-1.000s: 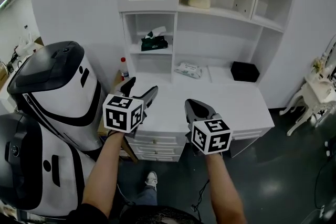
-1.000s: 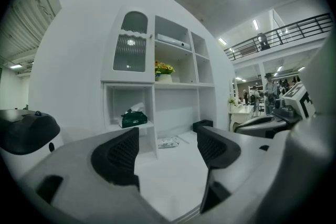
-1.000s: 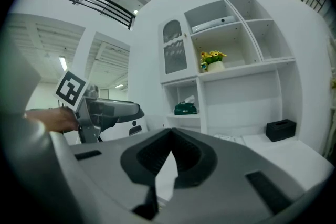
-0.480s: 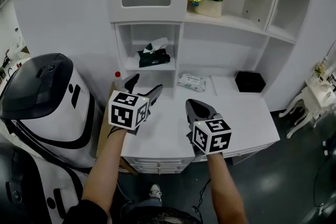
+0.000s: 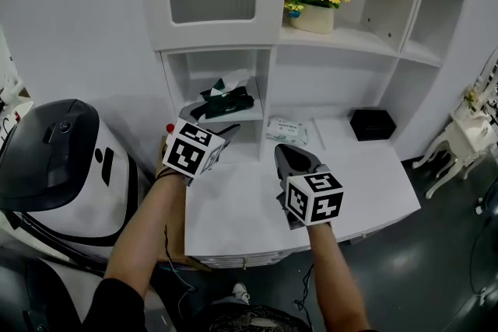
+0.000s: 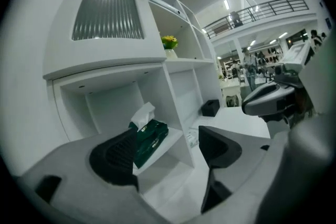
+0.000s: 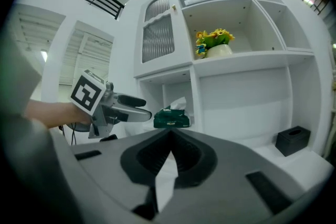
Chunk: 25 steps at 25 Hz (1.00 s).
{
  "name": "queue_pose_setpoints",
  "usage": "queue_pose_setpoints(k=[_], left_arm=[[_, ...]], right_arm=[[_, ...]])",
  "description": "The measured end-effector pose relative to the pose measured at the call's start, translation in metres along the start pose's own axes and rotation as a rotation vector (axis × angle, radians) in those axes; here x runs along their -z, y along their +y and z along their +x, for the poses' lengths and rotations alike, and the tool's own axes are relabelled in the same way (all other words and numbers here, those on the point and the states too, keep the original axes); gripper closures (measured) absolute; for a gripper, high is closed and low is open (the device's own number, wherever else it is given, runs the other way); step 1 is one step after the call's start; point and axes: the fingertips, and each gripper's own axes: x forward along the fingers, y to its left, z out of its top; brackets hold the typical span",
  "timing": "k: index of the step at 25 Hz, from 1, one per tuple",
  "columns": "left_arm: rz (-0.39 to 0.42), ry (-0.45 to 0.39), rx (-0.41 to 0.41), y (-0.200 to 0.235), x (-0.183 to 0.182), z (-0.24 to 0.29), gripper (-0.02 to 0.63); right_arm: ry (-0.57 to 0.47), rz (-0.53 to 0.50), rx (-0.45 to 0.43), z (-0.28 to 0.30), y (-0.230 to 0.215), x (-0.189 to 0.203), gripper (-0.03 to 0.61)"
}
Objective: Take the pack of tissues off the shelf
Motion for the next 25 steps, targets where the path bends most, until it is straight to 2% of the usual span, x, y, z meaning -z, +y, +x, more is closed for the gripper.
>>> queue_pose_setpoints(k=[7,14,22,25], left_arm=[[0.167,0.073,0.076,0.013,0.009,0.033,0.239],[0.328,0.140,0.108,0.031,0.018,0.053,0.249],[0.445,0.183,0.168,0.038,0.020,0.077,0.275],[0.454,0.212,0.193,0.040,0.023,0.087,0.278]], right_arm=[[-0.010,0.007,0.018,0.018,0.005,-0.006,0.574],[-0.031,0.028,0.014,0.041,0.011,-0.008,0.574],[-0.024,0.023,0.009,0.065,0.011,-0.008,0.574],[-0.023,0.025,0.016,0.070,0.006,-0.008,0.574]])
